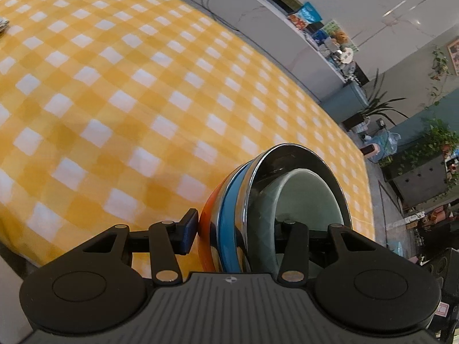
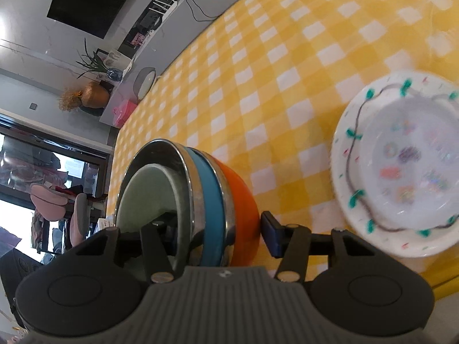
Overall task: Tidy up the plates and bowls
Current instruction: 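Lift the bowl stack with both grippers and carry it over the plate stack, then lower the bowl stack onto the sticker plate with both grippers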
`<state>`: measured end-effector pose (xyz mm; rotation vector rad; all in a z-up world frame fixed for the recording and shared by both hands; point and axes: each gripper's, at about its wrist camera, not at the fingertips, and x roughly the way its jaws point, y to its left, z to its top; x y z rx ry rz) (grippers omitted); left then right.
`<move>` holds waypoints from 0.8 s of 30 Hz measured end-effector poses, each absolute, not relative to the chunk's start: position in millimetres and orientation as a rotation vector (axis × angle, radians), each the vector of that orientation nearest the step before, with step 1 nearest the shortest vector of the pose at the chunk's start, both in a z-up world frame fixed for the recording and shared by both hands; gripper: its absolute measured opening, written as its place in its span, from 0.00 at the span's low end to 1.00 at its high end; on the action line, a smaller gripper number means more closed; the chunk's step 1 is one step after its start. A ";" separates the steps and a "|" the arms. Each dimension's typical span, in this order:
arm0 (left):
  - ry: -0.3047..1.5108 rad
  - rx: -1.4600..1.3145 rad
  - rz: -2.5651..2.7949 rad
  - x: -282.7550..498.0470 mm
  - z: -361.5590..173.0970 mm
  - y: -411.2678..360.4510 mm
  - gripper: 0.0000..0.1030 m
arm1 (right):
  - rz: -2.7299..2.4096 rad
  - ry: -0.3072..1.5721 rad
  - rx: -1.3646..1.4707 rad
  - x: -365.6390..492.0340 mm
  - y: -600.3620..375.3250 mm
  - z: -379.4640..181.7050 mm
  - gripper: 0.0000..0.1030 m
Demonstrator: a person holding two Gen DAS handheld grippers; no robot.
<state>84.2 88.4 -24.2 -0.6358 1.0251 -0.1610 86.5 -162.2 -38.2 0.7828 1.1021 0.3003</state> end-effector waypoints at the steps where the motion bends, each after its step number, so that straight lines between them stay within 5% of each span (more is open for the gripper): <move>1: 1.023 -0.638 -0.169 86.1 -21.6 82.9 0.50 | 0.301 1.097 0.777 86.5 -167.3 -34.4 0.51; 13: 1.061 -0.653 -0.271 112.7 -16.8 4.0 0.49 | 0.283 1.094 0.700 95.8 -254.5 4.0 0.51; 24: 1.161 -0.601 -0.277 125.4 -44.9 -45.6 0.48 | 0.210 1.154 0.769 95.1 -320.8 -28.5 0.51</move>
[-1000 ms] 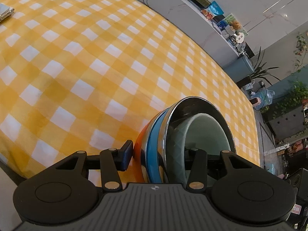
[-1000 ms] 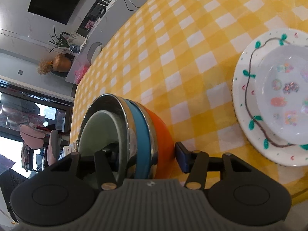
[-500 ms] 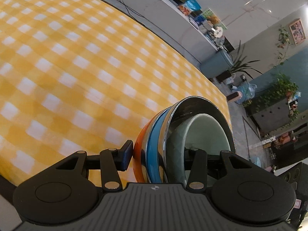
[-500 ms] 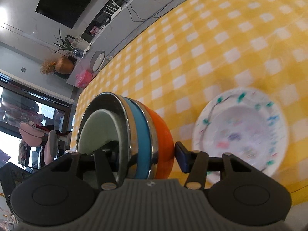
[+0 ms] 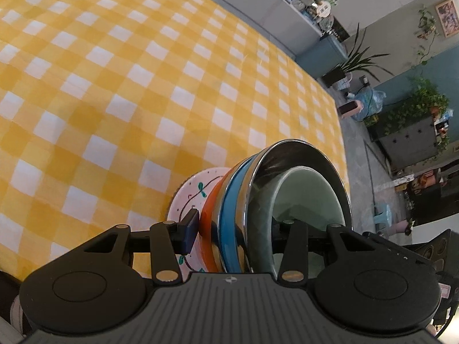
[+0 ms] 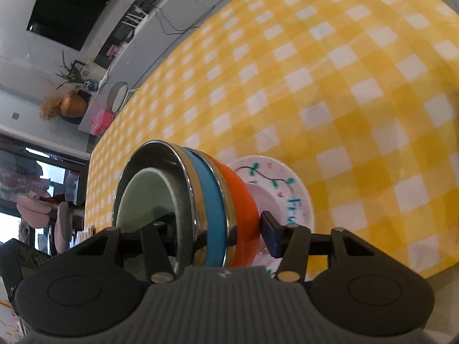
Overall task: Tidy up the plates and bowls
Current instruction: 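Lower the bowl stack onto the sticker plate with both grippers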
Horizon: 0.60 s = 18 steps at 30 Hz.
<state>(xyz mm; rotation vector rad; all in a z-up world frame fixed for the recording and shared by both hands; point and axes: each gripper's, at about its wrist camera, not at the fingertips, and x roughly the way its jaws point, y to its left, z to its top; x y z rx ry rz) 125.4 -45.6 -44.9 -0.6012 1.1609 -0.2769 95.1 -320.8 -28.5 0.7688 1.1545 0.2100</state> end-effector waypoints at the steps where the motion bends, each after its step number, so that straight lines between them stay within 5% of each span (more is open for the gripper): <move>1: 1.164 -0.600 -0.274 124.6 -45.4 -46.7 0.48 | 0.206 1.159 0.774 96.3 -322.9 -31.0 0.51; 18: 1.170 -0.523 -0.280 120.5 -48.5 -59.4 0.48 | 0.143 1.164 0.689 99.0 -316.6 -39.3 0.47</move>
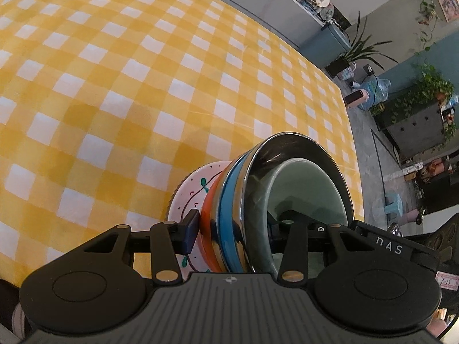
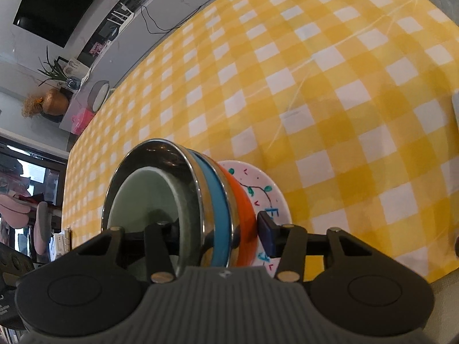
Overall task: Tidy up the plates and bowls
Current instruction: 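Lower the bowl stack onto the sticker plate with both grippers, then open both grippers and pull them back from the bowl stack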
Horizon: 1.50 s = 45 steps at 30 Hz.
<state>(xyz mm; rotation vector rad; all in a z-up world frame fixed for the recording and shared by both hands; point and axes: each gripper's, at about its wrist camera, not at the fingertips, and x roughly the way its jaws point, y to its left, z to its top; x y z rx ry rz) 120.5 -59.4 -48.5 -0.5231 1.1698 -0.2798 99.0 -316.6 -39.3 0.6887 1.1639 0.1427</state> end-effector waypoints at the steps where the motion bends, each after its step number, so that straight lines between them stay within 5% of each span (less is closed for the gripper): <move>1: 1.167 -0.510 -0.281 120.2 -47.1 -60.6 0.48 | 0.141 1.162 0.686 98.4 -316.3 -39.6 0.47; 5: 1.142 -0.470 -0.284 118.3 -43.4 -64.1 0.48 | 0.139 1.155 0.674 95.7 -315.9 -38.9 0.48; 11: 1.110 -0.426 -0.268 114.8 -38.2 -66.5 0.61 | 0.134 1.127 0.589 93.6 -306.8 -30.5 0.55; 23: 0.984 -0.298 -0.272 95.1 -0.2 -66.2 0.63 | 0.090 1.007 0.343 86.5 -285.0 -6.1 0.73; 37: 0.658 0.018 -0.198 19.1 55.4 -44.4 0.64 | 0.127 0.613 -0.005 9.5 -234.8 61.8 0.84; 45: 0.567 0.117 -0.172 -16.1 47.3 -39.1 0.71 | 0.173 0.579 -0.017 -38.2 -215.5 49.9 0.86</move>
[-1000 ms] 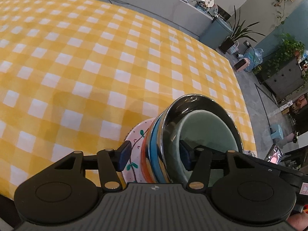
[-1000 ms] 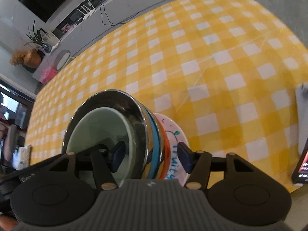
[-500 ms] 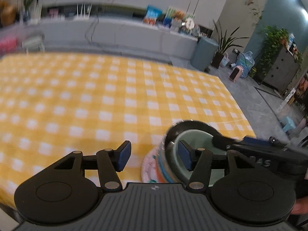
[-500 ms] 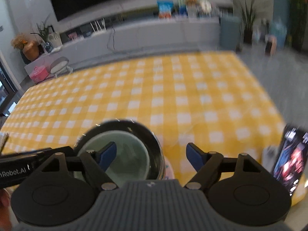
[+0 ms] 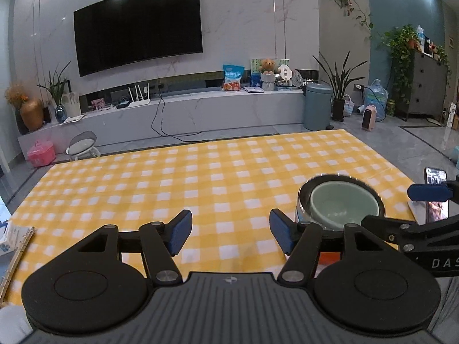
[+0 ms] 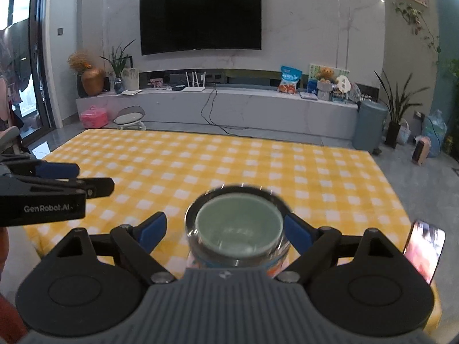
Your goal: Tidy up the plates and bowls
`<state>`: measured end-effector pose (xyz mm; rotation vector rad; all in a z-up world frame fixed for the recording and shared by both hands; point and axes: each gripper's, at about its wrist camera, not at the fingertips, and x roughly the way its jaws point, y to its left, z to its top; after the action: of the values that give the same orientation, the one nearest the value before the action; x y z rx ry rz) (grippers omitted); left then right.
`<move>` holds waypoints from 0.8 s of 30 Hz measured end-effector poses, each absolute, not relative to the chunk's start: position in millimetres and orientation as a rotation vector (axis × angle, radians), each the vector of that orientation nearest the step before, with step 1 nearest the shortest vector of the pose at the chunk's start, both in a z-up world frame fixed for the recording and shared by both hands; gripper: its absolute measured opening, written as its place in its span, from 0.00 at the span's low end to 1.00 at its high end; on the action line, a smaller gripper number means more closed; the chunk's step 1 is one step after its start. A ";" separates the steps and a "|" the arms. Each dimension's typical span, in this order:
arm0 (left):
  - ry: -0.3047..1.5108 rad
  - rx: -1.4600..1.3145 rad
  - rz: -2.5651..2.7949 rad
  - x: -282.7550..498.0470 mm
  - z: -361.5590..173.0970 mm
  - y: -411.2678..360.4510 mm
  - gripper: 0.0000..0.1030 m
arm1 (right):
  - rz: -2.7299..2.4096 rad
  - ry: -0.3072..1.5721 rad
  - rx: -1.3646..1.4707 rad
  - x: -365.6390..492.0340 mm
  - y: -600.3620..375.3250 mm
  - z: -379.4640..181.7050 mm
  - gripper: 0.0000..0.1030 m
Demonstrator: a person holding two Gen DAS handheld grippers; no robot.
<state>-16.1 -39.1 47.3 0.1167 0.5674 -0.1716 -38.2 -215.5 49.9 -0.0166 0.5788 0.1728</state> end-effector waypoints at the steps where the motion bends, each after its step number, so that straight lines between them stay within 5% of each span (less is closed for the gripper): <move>1: 0.572 0.112 -0.170 -17.4 45.0 -38.7 0.71 | 0.165 0.583 -0.013 -41.2 -214.1 46.1 0.86; 24: 0.673 0.134 -0.135 -16.9 15.8 -27.1 0.74 | 0.115 0.619 0.063 -46.1 -203.7 11.6 0.87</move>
<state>-16.9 -27.1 15.8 0.1336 0.6727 -0.1345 -46.1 -203.7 11.6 0.0627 0.6195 0.1146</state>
